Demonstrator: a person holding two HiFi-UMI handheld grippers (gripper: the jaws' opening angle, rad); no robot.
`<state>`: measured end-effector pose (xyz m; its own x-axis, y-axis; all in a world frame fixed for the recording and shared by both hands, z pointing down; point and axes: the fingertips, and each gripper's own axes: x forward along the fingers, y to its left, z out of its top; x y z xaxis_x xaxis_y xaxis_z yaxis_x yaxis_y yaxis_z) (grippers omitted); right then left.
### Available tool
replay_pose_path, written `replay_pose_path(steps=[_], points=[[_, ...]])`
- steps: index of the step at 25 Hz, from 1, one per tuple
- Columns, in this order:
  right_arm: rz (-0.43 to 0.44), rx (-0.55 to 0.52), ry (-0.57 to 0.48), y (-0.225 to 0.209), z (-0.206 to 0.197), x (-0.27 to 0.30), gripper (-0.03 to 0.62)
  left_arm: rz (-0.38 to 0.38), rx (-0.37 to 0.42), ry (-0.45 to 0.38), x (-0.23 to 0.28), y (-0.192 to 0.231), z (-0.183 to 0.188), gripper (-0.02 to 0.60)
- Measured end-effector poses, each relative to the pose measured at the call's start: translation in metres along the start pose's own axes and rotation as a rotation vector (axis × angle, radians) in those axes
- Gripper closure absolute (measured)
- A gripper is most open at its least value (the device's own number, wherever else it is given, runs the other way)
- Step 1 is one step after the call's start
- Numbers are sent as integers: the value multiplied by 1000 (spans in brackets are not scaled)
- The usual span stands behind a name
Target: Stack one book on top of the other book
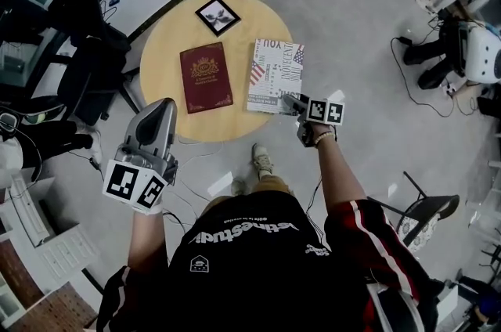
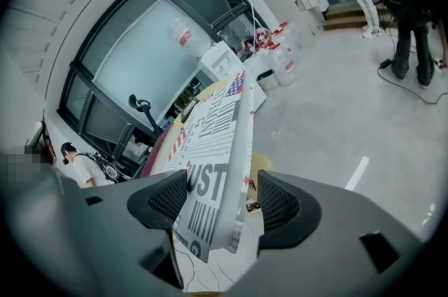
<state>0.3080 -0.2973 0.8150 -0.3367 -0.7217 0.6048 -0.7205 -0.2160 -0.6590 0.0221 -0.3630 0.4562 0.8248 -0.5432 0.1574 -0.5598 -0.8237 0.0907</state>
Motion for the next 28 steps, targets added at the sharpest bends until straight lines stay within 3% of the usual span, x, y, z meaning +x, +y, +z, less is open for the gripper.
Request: replay_pose_path(steps=[10, 18, 28], points=[[199, 179, 72, 15, -16, 17, 271, 13, 4, 26, 3, 5, -6, 565], [252, 262, 36, 23, -11, 7, 349, 27, 1, 15, -8, 13, -3, 565], [272, 358, -99, 38, 14, -22, 399, 30, 7, -35, -32, 18, 8, 565]])
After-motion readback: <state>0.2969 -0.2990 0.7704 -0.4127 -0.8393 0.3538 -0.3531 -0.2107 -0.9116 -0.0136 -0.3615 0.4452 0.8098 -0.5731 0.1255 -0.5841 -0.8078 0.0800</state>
